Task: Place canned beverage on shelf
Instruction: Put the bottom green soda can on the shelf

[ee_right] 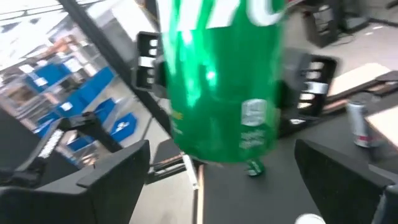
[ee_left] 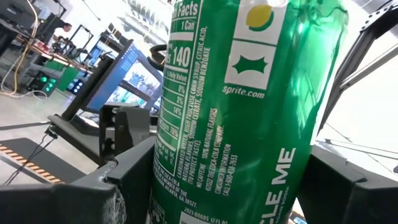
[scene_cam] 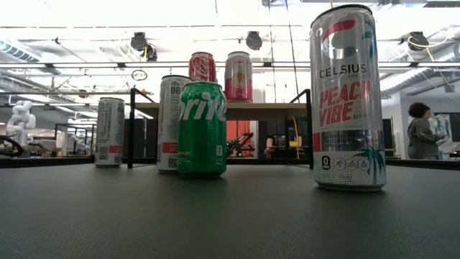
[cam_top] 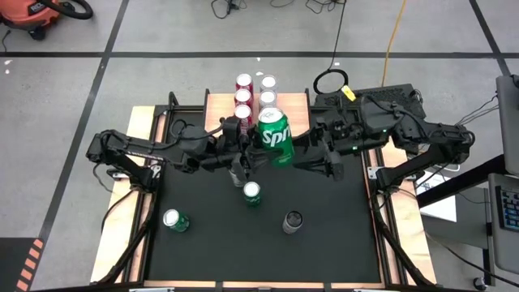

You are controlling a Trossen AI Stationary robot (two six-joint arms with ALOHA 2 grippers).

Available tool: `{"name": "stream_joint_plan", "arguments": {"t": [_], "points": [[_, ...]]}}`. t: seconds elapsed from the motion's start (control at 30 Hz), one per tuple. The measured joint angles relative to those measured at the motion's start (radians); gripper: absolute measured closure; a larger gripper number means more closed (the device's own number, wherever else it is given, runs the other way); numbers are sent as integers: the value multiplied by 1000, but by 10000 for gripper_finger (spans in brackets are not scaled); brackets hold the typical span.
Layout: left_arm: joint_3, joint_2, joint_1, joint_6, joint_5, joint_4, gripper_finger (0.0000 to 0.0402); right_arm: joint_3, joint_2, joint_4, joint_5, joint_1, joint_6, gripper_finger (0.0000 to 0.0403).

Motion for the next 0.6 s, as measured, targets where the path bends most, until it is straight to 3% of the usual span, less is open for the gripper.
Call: {"name": "stream_joint_plan", "arguments": {"t": [0.43,0.6], "points": [[3,0,-2,8,5,7,109,-1,77,146,-107,-26,-29,24],[3,0,-2,7,15,4,109,-1,77,145,-120,-26,-31,49]]}}
